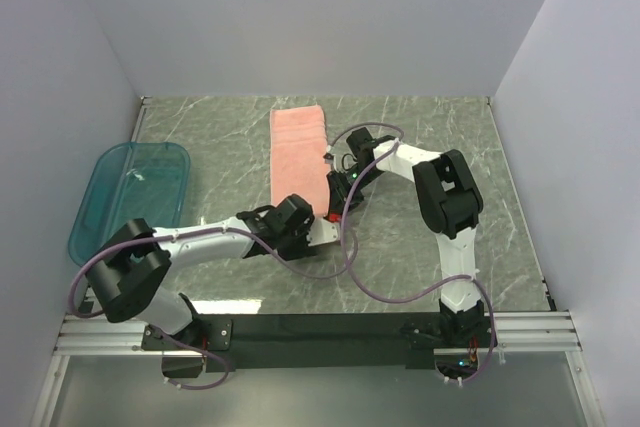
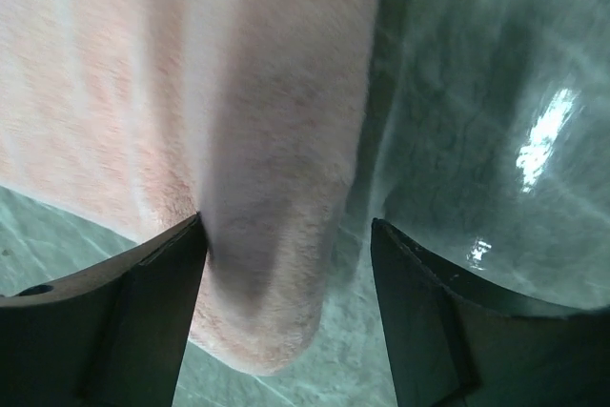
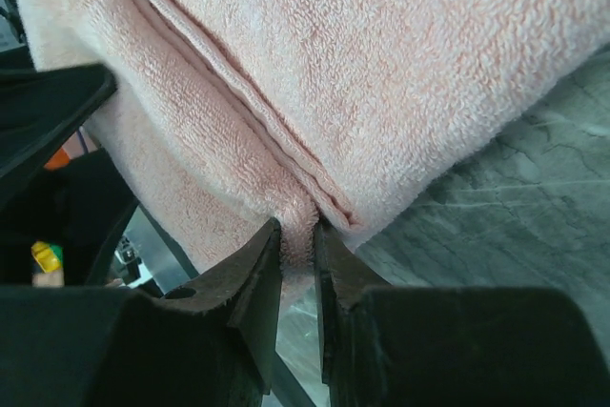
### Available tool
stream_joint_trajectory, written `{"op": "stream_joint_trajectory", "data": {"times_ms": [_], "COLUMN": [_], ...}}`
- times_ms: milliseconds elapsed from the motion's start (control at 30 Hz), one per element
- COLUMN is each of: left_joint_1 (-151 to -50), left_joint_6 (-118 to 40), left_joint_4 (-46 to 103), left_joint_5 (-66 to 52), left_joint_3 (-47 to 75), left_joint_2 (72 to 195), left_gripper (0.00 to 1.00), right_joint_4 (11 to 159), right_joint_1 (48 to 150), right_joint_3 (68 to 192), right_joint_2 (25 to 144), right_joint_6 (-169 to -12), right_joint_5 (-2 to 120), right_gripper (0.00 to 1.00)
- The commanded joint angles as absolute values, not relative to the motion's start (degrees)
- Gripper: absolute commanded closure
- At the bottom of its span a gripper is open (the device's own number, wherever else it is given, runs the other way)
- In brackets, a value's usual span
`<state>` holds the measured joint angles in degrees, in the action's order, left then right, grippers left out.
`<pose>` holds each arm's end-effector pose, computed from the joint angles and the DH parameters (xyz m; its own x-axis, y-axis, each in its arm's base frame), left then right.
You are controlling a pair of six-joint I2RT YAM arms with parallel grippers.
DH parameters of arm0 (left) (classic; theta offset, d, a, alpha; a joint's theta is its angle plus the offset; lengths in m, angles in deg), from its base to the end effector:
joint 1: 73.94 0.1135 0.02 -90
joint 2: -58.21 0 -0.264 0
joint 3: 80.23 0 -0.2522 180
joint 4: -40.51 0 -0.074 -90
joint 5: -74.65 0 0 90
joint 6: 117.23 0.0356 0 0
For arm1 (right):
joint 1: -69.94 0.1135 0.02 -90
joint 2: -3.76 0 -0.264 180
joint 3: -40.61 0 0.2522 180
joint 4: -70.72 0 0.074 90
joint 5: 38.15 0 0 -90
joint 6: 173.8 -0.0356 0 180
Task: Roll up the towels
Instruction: Roll the towel
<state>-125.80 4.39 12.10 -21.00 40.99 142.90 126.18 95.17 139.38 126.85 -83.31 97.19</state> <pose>0.1795 -0.2230 0.1773 -0.0354 0.8899 -0.4547 0.8993 0.2269 0.3739 0.3615 0.1983 0.1334 -0.8867 -0.4245 -0.1834 -0.4214 0.5784 0.6985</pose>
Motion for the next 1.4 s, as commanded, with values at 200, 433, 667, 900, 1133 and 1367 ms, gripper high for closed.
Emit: {"op": "stream_joint_trajectory", "data": {"times_ms": [200,433,667,900,1133,1367], "left_joint_1": [-125.8,-118.2,-109.9,-105.0,-102.0,-100.1], "left_joint_6": [7.1,3.4,8.4,14.7,17.1,17.9], "left_joint_4": [10.3,-1.7,-15.8,-28.6,-35.6,-37.4], "left_joint_5": [-14.8,-0.3,13.1,19.6,21.7,20.4], "left_joint_3": [46.2,38.9,25.9,13.9,4.4,1.5], "left_joint_2": [144.8,148.3,156.4,168.2,179.2,184.0], "left_gripper": [0.61,0.86,0.86,0.83,0.83,0.79], "right_joint_4": [124.7,123.9,121.6,124.4,118.9,101.1], "right_joint_1": [95.7,89.4,76.3,76.3,95.0,108.9], "right_joint_3": [138.5,135.1,126.5,115.4,103.6,99.7], "right_joint_2": [127.2,116.6,98.1,75.8,64.0,67.4], "right_joint_6": [-81.2,-78.5,-71.6,-56.1,-51.6,-45.1], "right_joint_5": [92.9,95.8,97.8,97.5,86.8,74.7], "right_gripper": [0.71,0.42,0.24,0.27,0.35,0.34]}}
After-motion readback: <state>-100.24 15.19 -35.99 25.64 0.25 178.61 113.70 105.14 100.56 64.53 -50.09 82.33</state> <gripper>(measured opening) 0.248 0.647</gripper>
